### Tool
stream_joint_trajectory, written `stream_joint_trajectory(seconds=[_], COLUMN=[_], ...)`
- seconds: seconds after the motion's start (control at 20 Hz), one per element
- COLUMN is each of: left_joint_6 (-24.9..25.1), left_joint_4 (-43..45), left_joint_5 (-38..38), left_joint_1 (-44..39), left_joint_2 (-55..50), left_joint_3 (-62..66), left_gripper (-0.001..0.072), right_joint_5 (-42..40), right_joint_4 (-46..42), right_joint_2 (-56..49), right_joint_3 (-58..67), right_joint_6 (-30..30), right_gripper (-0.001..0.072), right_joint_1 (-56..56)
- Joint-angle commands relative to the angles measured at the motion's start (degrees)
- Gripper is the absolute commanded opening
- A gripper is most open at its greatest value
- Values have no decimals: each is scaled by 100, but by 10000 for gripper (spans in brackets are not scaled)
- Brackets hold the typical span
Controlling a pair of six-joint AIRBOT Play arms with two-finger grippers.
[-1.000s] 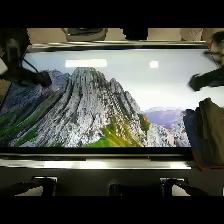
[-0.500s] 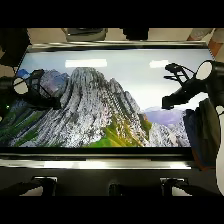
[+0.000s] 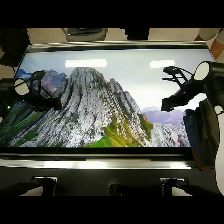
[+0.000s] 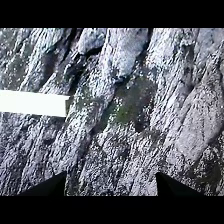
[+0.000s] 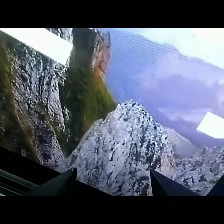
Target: Fold the shirts.
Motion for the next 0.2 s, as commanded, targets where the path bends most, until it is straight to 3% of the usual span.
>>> stream_joint_trajectory(seconds=[0.0,0.15], left_joint_6=[-2,-2], left_joint_4=[-4,-4], left_joint_5=[11,9], left_joint_1=[0,2], left_joint_2=[0,0], left_joint_3=[-2,-2], left_gripper=[645,644], right_joint_5=[9,7], right_joint_4=[-2,-2], right_joint_2=[-4,-4], right_joint_3=[-2,-2], right_joint_6=[0,0], right_gripper=[543,543], right_joint_1=[2,2])
